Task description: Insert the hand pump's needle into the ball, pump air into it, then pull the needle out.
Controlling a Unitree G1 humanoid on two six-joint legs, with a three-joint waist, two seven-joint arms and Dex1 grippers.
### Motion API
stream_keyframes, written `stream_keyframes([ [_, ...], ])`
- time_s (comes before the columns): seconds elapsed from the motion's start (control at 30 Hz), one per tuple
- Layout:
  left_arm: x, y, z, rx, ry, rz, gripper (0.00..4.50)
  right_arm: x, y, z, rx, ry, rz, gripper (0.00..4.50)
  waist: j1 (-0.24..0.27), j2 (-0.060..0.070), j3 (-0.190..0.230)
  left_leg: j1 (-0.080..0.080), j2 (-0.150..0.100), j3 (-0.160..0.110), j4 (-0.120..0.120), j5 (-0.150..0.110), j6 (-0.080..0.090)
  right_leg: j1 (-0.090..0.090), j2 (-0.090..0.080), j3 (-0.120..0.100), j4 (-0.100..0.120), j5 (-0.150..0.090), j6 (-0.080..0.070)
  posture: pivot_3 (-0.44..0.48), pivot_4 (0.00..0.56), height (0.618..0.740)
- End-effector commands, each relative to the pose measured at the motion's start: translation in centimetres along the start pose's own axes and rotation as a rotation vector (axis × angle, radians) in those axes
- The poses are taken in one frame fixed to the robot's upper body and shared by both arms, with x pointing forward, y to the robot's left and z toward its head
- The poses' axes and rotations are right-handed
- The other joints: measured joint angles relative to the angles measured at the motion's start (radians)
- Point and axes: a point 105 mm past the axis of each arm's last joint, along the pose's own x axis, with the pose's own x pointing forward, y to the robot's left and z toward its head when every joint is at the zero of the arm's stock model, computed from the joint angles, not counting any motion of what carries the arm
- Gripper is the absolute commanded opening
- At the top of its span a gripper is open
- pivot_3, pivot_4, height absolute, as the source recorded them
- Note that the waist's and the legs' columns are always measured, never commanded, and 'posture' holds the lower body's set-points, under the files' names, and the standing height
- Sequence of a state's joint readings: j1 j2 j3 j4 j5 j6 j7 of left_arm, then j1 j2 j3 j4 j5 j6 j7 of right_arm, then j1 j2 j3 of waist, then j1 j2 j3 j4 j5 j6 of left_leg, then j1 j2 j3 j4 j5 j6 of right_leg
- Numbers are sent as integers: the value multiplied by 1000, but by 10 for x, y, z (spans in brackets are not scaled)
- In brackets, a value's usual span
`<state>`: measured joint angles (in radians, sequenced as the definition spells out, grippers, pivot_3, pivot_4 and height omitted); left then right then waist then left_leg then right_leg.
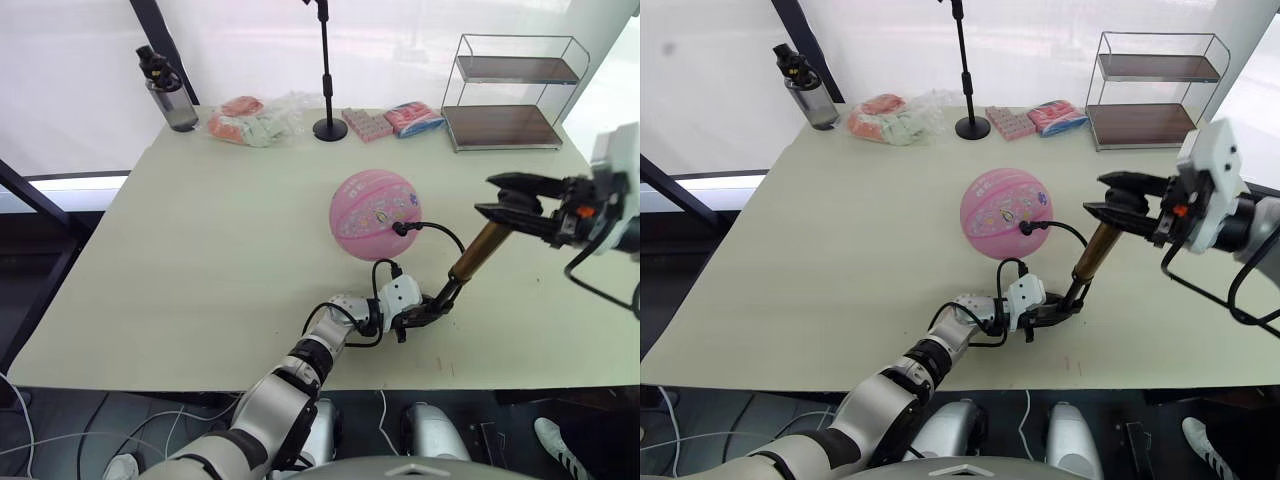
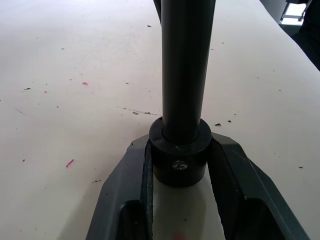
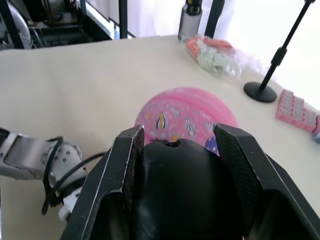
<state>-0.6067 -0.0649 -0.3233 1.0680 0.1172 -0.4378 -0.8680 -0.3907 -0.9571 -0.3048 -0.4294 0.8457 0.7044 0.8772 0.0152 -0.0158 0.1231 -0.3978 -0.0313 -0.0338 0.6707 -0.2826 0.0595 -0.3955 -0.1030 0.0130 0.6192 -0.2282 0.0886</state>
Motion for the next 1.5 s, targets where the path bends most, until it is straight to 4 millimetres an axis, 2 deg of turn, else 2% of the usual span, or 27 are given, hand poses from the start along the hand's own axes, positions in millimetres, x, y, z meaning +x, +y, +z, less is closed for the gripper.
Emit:
stream_keyframes([
  [0.03,-13,-18,-43,-92,147,-34,1092,-14,-9,40,-101,-79,-47,1871,0,0,0,0,0,0,0,0,0,0,0,0,0,0,0,0,150,740],
  [0.27,-14,-18,-44,-96,148,-34,1092,-24,-18,76,-168,-149,-80,1871,0,4,8,-2,0,1,0,0,0,-1,-1,1,0,0,0,0,150,740],
  [0.37,-14,-18,-44,-95,148,-36,1092,-25,-19,84,-152,-195,-86,1871,0,7,10,-8,-1,1,0,0,0,-8,-1,2,1,0,0,0,150,740],
  [0.43,-14,-18,-44,-93,147,-36,1092,-23,-18,79,-137,-186,-77,1871,0,7,10,-13,-1,1,1,1,-2,-13,-1,2,3,0,0,0,150,740],
  [0.47,-14,-18,-44,-92,147,-36,1092,-20,-16,70,-125,-160,-66,1871,1,7,10,-19,-1,1,3,5,-8,-20,-1,2,5,0,0,0,150,740],
  [0.6,-14,-18,-43,-90,147,-35,1092,-9,-9,43,-71,-120,-52,1871,1,7,10,-18,-2,1,3,5,-8,-19,0,1,5,0,0,0,150,740],
  [0.83,-14,-17,-44,-90,150,-33,1092,4,4,-13,-13,-19,-41,1871,-2,4,8,-11,-1,0,3,3,-4,-13,5,1,7,0,0,0,150,740],
  [0.97,-14,-17,-44,-89,151,-33,1092,10,19,-53,37,45,-18,1871,-3,0,6,3,0,0,1,2,-3,0,6,0,5,0,0,0,150,740],
  [1.13,-14,-16,-44,-89,150,-27,1092,12,30,-94,94,89,-41,1871,-3,-7,0,4,1,0,1,2,-3,2,8,0,5,0,0,0,150,740],
  [1.17,-15,-16,-44,-89,150,-27,1092,13,33,-101,111,89,-48,1871,-2,-11,-3,4,1,0,1,2,-3,2,8,1,5,0,0,0,150,740],
  [1.3,-15,-15,-43,-88,151,-26,1092,19,44,-126,103,131,-40,1871,-3,-11,-4,6,1,-1,0,2,-3,2,8,0,5,-1,-2,0,150,740],
  [1.5,-14,-15,-42,-86,148,-25,1092,25,62,-151,144,165,-18,1871,-2,-10,-5,7,1,-1,0,2,-3,3,9,0,6,-1,-2,0,150,740],
])
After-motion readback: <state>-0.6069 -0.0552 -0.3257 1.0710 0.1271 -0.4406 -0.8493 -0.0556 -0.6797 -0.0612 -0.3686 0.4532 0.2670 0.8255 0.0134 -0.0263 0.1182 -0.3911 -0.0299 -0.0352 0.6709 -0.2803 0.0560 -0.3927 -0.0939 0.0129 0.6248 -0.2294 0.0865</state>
